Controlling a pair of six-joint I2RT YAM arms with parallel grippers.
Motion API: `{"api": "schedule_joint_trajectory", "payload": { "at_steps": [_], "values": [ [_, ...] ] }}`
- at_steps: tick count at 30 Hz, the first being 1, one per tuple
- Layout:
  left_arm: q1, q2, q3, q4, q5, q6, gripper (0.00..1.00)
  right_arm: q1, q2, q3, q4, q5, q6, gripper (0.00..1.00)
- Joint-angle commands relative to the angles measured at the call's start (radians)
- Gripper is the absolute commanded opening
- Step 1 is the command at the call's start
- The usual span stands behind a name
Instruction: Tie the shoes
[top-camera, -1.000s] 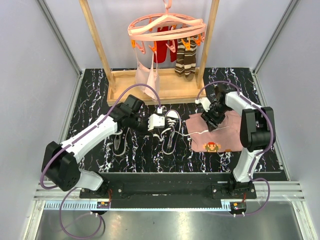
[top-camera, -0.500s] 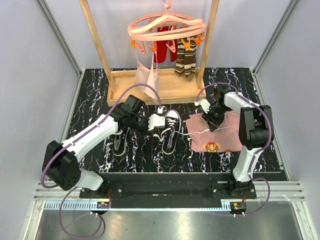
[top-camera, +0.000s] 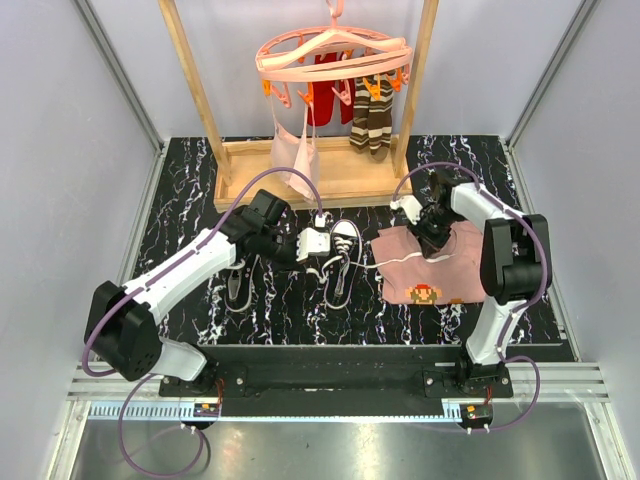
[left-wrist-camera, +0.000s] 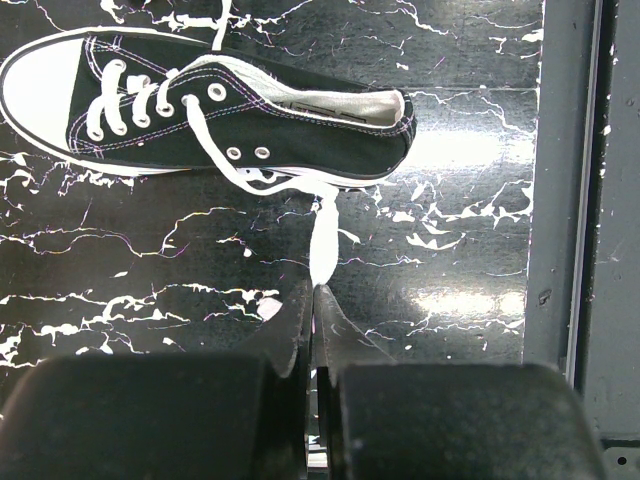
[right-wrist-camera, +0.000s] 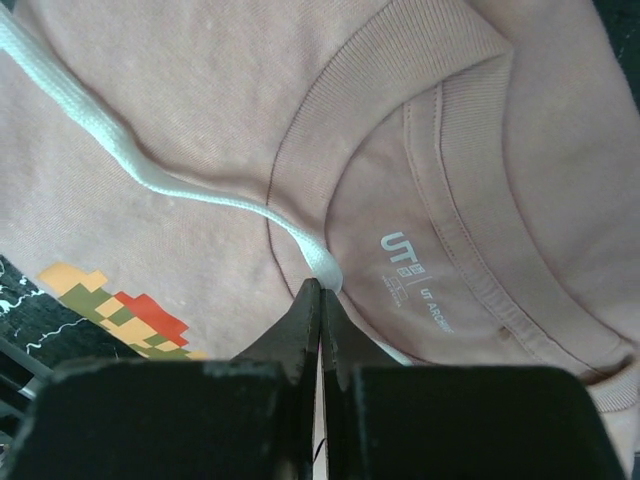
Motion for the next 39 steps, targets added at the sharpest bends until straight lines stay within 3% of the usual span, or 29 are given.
{"api": "schedule_joint_trajectory", "payload": {
  "at_steps": [1, 6, 14, 21, 28, 35, 36, 37, 39],
  "values": [
    [-0.004, -0.027, 0.012, 0.029, 0.033, -0.006, 0.0, 0.005, -0.091, 0.046, -0.028, -0.028, 0.015, 0.0],
    [-0.004, -0.079, -0.016, 0.032, 0.033, -0.019, 0.0, 0.005, -0.175, 0.08, -0.025, -0.106, 0.095, 0.0],
    [-0.004, -0.209, -0.112, 0.127, -0.011, -0.036, 0.0, 0.017, -0.255, 0.192, -0.016, -0.382, 0.311, 0.0],
    [-0.01, -0.285, -0.192, 0.152, 0.027, 0.038, 0.0, 0.138, -0.252, 0.226, 0.081, -0.54, 0.497, 0.0],
    [-0.021, -0.395, -0.277, 0.155, 0.012, 0.111, 0.0, 0.292, -0.195, 0.253, 0.237, -0.568, 0.673, 0.0],
    [-0.019, -0.427, -0.289, 0.124, 0.001, 0.13, 0.0, 0.323, -0.2, 0.223, 0.192, -0.475, 0.594, 0.0],
    [-0.021, -0.429, -0.289, 0.123, 0.0, 0.13, 0.0, 0.321, -0.203, 0.215, 0.158, -0.394, 0.559, 0.03],
    [-0.021, -0.43, -0.292, 0.121, -0.002, 0.13, 0.0, 0.318, -0.214, 0.206, 0.127, -0.345, 0.49, 0.14],
    [-0.021, -0.429, -0.292, 0.118, 0.001, 0.13, 0.0, 0.257, -0.237, 0.133, 0.077, -0.277, 0.421, 0.5]
  ]
}}
